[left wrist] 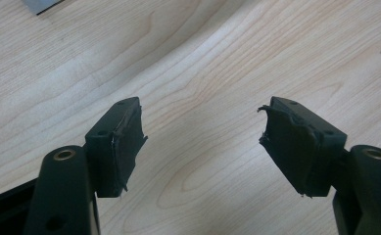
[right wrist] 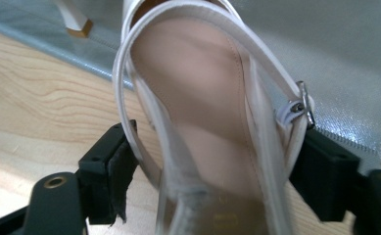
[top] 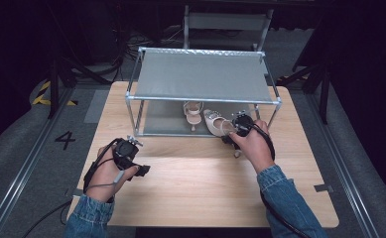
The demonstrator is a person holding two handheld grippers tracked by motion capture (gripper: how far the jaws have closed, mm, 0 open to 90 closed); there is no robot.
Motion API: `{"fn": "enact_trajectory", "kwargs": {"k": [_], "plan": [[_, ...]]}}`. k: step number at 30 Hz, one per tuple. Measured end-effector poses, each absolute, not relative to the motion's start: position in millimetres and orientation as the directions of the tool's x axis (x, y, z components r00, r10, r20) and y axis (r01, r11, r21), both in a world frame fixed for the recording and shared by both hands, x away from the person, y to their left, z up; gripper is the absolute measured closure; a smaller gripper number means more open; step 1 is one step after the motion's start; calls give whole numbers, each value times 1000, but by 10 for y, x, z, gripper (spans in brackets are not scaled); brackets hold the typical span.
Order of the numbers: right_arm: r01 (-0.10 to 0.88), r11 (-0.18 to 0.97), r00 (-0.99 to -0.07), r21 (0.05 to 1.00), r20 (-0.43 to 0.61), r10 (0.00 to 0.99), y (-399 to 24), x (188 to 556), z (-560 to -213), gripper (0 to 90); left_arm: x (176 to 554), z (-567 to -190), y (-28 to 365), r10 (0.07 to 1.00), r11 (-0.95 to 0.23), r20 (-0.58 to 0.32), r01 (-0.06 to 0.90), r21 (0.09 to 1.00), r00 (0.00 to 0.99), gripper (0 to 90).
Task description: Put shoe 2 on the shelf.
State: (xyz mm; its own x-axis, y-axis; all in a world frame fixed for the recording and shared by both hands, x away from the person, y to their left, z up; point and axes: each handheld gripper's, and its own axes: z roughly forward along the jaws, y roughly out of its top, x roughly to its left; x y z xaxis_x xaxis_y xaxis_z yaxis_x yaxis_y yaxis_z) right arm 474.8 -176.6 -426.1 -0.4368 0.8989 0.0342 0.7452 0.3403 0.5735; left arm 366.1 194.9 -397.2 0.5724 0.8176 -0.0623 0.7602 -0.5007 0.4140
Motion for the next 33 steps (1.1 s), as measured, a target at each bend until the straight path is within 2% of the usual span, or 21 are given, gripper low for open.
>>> {"fn": "enact_trajectory", "kwargs": {"k": [11,18,27,33], "plan": [[687,366,-466,628,-6,885,-1907,4453,-3985,219,3734,-3958,1851,802,-520,-63,747,413,594,307],[681,372,-467,631,-16,884,-2113,4129,-3814,258,3778,-3963,1804,794,-533,-64,742,407,605,306],[720,385,-470,578,-3,883,-2301,3923,-3903,273,3770,-3953,1809,798,-526,-67,746,408,599,306],[754,377,-455,538,15,890,-2396,3956,-4150,276,3765,-3963,1813,798,-530,-62,746,403,600,307]]}}
